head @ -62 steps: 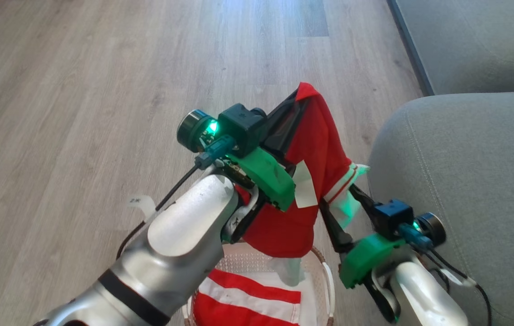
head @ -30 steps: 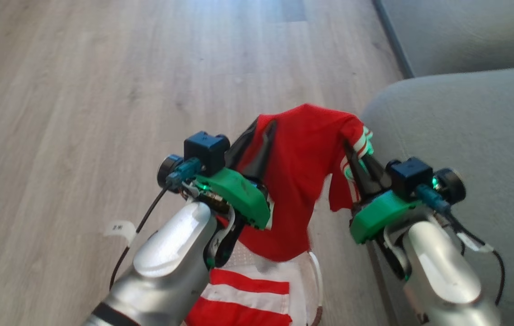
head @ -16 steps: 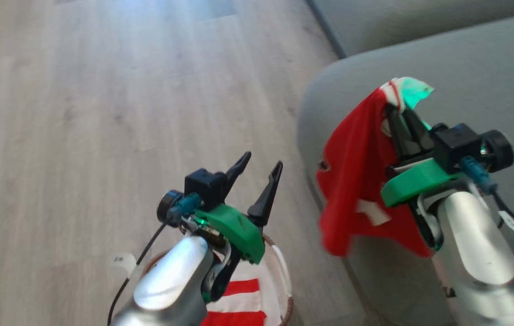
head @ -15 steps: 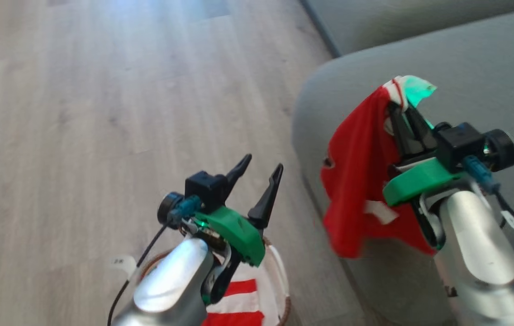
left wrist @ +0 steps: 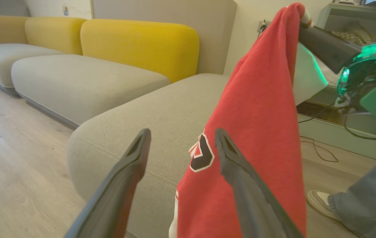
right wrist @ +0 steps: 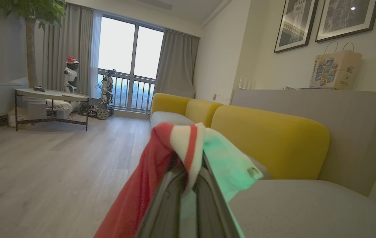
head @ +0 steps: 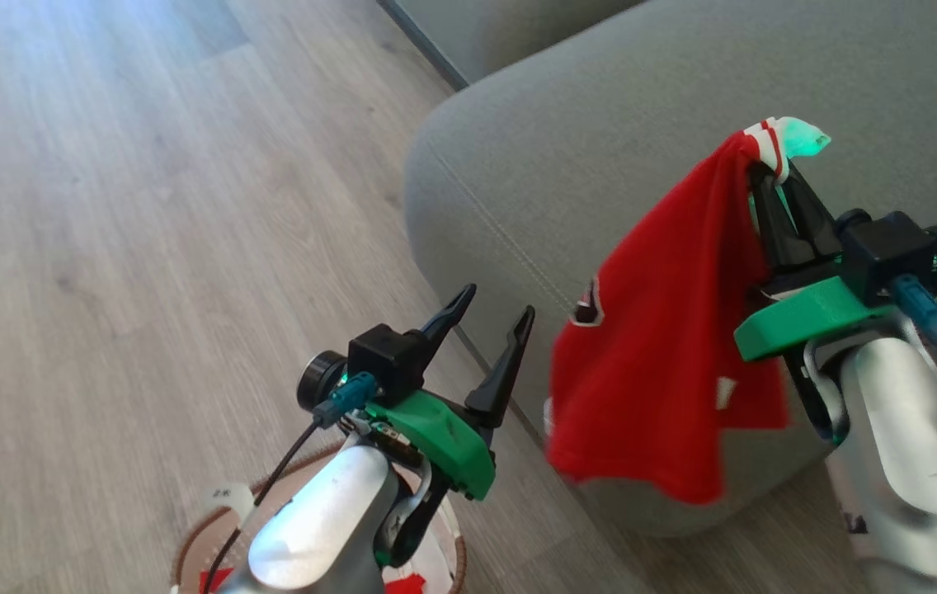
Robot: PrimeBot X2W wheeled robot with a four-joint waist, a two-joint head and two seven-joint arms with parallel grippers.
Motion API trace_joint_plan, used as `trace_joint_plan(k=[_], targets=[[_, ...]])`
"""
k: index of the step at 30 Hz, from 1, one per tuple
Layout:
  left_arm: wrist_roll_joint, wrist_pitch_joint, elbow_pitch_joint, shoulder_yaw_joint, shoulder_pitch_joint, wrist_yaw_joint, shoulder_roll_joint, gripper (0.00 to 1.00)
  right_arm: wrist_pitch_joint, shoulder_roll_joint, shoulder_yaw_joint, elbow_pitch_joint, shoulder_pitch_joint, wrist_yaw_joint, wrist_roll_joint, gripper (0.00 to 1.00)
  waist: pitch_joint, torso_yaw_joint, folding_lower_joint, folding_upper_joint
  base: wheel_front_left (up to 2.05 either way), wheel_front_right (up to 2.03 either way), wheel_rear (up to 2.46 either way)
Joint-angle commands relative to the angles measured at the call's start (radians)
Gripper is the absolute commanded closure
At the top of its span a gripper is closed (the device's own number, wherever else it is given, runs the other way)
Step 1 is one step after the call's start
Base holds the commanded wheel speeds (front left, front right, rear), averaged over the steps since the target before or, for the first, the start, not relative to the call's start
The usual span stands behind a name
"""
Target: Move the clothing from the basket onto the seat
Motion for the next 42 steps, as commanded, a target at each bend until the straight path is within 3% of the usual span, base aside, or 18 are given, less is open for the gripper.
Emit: trace_joint_plan(k=[1, 10, 21, 33, 42], targets=[[0.010, -0.013, -0.035, 0.037, -0.027, 0.004, 0.008, 0.00, -0.009, 0.005, 0.028, -0.040, -0.042, 0.000, 0.010, 1.00, 0.017, -0.014, 0.0000, 0.0000, 0.00, 0.00, 0.00], [0.041, -0.013, -0.050, 0.055, -0.034, 0.010, 0.008, 0.00, -0.009, -0.028, 0.082, 0.027, -0.145, 0.000, 0.048, 1.00, 0.078, 0.028, 0.0000, 0.0000, 0.00, 0.00, 0.00], [0.132, -0.013, -0.081, 0.080, -0.138, 0.012, 0.034, 0.00, 0.000, -0.134, 0.059, 0.210, -0.561, 0.000, 0.106, 1.00, 0.307, 0.168, 0.0000, 0.0000, 0.00, 0.00, 0.00], [0.199, 0.021, -0.180, 0.062, -0.248, 0.018, 0.081, 0.00, 0.018, -0.305, -0.173, 0.421, -0.981, 0.000, 0.059, 1.00, 0.540, 0.306, 0.0000, 0.0000, 0.00, 0.00, 0.00], [0.231, 0.065, -0.256, 0.057, -0.270, 0.044, 0.121, 0.00, -0.006, -0.290, -0.369, 0.585, -0.985, 0.000, -0.075, 1.00, 0.661, 0.334, 0.0000, 0.0000, 0.00, 0.00, 0.00]])
